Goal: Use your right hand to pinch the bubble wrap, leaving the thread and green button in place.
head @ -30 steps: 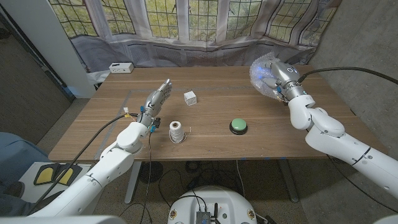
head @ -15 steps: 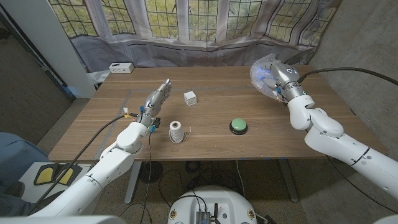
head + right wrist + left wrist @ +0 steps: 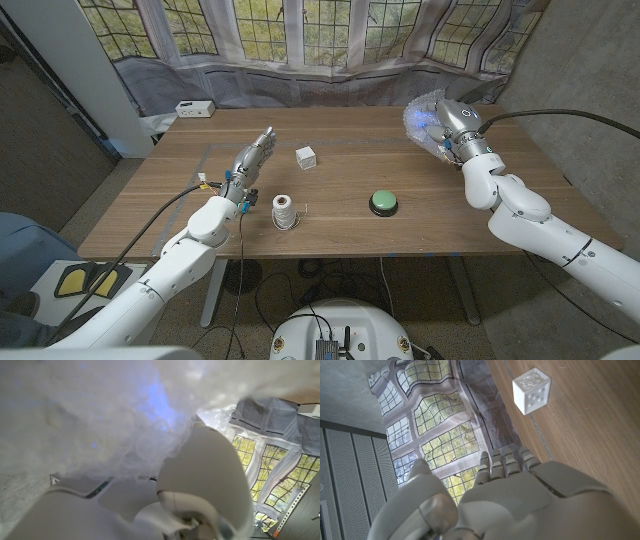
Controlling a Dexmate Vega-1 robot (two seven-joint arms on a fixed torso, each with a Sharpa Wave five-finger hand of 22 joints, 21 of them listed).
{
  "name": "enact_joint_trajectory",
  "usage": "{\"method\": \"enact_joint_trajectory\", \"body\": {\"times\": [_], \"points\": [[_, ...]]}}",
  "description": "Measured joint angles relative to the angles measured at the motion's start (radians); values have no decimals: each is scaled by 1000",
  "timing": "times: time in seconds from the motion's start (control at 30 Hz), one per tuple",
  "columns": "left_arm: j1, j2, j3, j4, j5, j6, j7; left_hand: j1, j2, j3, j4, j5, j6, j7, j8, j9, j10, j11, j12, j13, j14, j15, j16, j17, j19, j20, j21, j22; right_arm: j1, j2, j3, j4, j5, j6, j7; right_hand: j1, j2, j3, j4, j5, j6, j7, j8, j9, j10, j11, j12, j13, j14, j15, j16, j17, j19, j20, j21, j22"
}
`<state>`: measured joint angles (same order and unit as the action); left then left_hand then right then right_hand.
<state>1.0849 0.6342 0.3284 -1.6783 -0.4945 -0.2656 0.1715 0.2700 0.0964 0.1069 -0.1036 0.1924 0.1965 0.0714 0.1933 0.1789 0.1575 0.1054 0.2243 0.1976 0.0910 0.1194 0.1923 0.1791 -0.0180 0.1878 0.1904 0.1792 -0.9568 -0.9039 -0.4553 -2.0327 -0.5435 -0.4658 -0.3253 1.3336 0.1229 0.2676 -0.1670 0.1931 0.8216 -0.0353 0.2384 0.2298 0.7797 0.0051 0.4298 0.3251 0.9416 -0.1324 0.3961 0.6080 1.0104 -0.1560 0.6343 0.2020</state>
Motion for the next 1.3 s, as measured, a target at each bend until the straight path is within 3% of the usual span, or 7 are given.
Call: {"method": "enact_joint_trajectory", "body": {"times": [0.23, 0.4, 0.6, 1.03, 1.23, 1.3], "points": [[0, 0, 0, -2, 1, 0, 0, 0, 0, 0, 0, 0, 9, 2, 0, 0, 0, 0, 0, 0, 6, 6, 0, 0, 1, 1, 0, 0, -3, 4, 7, -2, 16, -4, -2, 25, -7, -8, 3, 0, 82, -11, 42, 37, 96, -15, 73, 58, 47, 32, 62, 68, 41, -19, 87, 23], [0, -1, 0, -2, 1, 0, 0, 0, 0, 0, 0, 0, 9, 2, 0, 0, 0, 0, 0, 0, 6, 6, 0, 0, 6, 5, 0, 0, -7, 6, 13, -5, 24, -5, -4, 28, -9, -14, 6, 4, 112, -2, 62, 68, 112, -27, 118, 113, 70, 48, 85, 121, 55, -26, 138, 36], [-2, -2, 2, -2, 2, 0, -2, 0, 0, 0, 0, 0, 9, 2, 0, 0, 0, 0, 0, 0, 6, 6, 0, 0, 5, 5, 7, 0, -10, 7, 19, -9, 35, -7, -6, 33, -15, -20, 10, 4, 139, 14, 86, 99, 123, -19, 157, 162, 90, 47, 97, 159, 67, -31, 187, 42], [-6, -2, 5, -2, 3, 2, -3, 0, 0, 4, -4, 0, 13, -2, 0, 0, 0, 0, 0, 0, 6, 6, 0, 0, 5, 5, 7, 0, -11, 1, 23, -22, 58, -14, 4, 43, -25, -25, 11, -2, 168, 23, 95, 101, 135, -6, 171, 189, 111, 47, 98, 173, 84, -40, 229, 47], [-6, -1, 5, -5, 3, 5, -3, 5, 5, 8, 0, 0, 16, 2, 0, 0, 0, 0, 0, 3, 5, 5, 0, 0, 5, 5, 7, 0, -11, -3, 19, -28, 61, -21, 10, 43, -25, -26, 10, -5, 170, 21, 95, 99, 135, -6, 171, 191, 111, 47, 87, 177, 84, -38, 236, 45], [-6, -1, 5, -5, 4, 6, -3, 5, 5, 8, 0, 0, 16, 2, 0, 0, 0, 0, 0, 5, 5, 5, 0, 0, 5, 5, 7, 0, -10, -5, 16, -28, 61, -21, 10, 43, -25, -30, 15, -8, 170, 20, 93, 99, 134, -7, 171, 191, 110, 46, 72, 171, 72, -26, 236, 44]]}}
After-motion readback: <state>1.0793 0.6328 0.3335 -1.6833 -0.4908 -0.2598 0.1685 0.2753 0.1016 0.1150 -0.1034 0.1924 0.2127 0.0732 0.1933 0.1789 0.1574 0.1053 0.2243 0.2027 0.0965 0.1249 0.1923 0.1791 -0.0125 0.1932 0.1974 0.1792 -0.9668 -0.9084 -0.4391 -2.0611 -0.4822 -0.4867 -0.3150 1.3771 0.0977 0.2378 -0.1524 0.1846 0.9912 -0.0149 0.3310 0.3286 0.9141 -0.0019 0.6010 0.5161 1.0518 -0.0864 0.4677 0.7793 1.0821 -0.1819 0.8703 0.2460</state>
